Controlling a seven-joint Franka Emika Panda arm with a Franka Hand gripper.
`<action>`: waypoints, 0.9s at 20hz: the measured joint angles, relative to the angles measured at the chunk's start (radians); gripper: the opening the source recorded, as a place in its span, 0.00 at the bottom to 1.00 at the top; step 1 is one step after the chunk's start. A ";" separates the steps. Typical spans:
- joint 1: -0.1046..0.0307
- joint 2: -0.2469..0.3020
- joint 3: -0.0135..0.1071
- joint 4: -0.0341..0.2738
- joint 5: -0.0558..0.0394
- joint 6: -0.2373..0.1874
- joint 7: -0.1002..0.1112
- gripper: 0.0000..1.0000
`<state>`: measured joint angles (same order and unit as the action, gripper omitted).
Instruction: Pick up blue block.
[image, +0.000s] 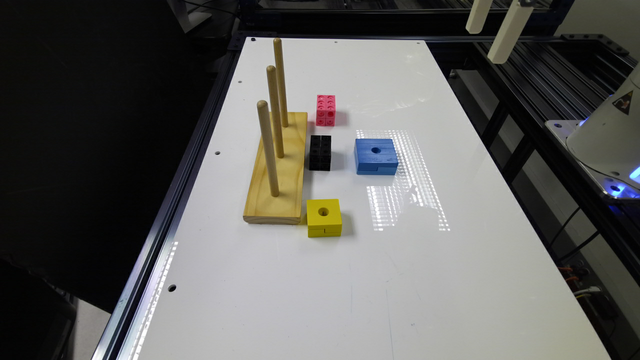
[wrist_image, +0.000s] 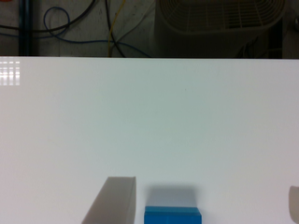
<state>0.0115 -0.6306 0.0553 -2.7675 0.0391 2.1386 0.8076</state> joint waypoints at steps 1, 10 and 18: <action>0.000 -0.001 0.000 0.000 0.0000 0.000 0.000 1.00; -0.005 -0.004 0.000 -0.001 0.0000 0.003 0.000 1.00; -0.005 -0.001 0.000 -0.001 0.0000 0.028 0.000 1.00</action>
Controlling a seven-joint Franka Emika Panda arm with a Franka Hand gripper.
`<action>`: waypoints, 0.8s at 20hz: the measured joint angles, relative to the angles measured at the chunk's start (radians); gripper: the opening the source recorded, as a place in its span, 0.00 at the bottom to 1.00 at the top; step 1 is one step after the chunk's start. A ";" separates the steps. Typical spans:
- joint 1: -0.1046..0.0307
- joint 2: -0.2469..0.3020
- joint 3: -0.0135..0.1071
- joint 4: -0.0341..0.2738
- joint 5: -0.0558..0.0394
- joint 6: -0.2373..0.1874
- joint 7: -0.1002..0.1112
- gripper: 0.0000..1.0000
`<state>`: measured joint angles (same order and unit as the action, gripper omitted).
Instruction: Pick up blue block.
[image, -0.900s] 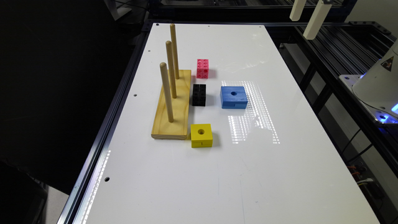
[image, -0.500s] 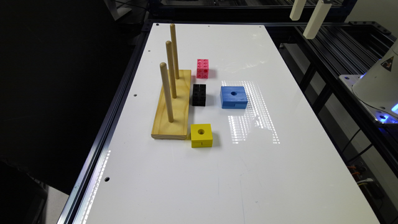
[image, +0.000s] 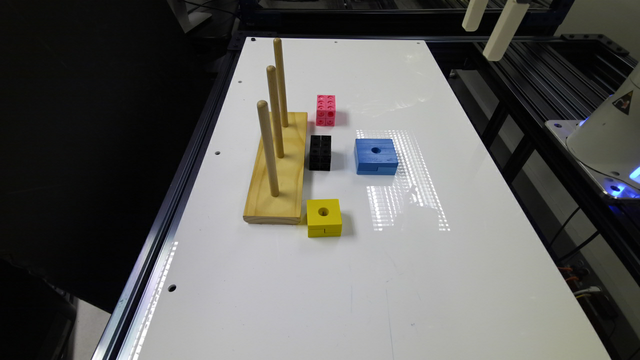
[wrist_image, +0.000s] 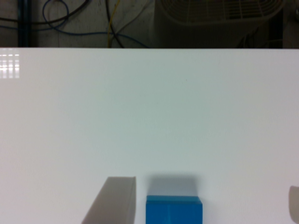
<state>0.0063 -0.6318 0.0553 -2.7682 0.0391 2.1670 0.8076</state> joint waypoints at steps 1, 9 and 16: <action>0.000 0.001 0.000 0.000 0.0000 0.003 0.000 1.00; 0.000 0.013 0.000 0.009 0.0000 0.013 0.000 1.00; 0.000 0.069 0.000 0.035 0.0000 0.058 0.000 1.00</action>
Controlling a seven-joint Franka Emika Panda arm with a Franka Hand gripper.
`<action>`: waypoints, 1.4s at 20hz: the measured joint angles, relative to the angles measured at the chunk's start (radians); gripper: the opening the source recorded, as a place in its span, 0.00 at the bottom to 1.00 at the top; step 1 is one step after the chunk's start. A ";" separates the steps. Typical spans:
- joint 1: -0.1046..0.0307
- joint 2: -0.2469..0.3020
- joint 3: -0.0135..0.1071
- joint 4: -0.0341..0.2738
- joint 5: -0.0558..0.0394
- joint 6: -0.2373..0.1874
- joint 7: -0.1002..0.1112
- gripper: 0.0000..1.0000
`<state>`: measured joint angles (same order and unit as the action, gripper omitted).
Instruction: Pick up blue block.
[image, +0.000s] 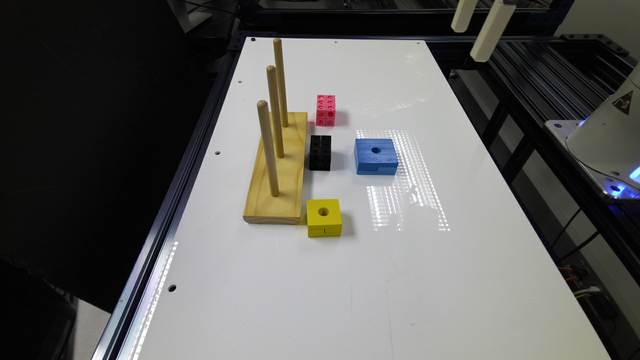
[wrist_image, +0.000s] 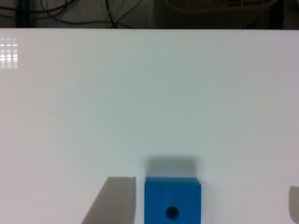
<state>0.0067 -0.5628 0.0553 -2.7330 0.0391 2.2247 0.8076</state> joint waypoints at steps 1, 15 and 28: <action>0.000 0.012 0.000 0.008 0.0000 0.005 0.000 1.00; 0.000 0.106 0.000 0.049 0.0000 0.029 0.000 1.00; -0.003 0.223 0.000 0.053 0.0000 0.147 0.000 1.00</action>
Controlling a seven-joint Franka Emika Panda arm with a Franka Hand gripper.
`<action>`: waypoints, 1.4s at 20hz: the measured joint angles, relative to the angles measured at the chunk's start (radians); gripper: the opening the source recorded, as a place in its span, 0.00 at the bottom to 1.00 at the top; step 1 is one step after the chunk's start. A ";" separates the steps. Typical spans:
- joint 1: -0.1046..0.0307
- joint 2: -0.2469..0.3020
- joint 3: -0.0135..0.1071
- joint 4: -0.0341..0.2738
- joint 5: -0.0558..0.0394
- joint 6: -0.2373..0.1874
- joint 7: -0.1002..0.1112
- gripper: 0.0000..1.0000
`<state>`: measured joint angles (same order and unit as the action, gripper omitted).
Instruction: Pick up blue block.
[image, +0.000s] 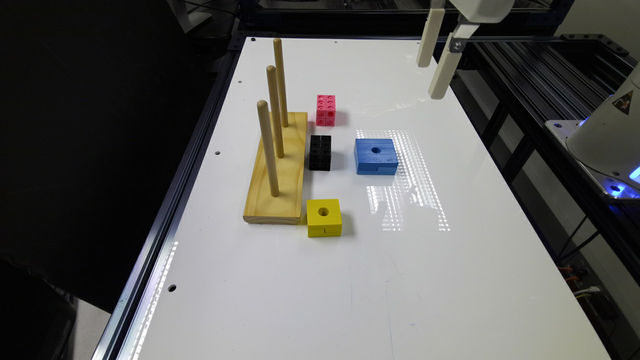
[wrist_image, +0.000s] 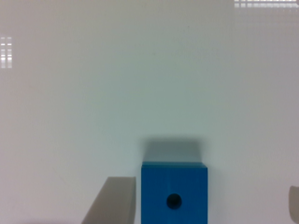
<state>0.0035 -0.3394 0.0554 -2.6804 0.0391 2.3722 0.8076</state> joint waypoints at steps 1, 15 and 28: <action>-0.001 0.001 0.000 0.003 0.0000 0.000 0.000 1.00; -0.007 0.037 0.000 0.039 -0.0005 0.000 0.000 1.00; -0.013 0.207 0.000 0.040 -0.0022 0.154 -0.002 1.00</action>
<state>-0.0092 -0.1321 0.0553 -2.6407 0.0368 2.5260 0.8058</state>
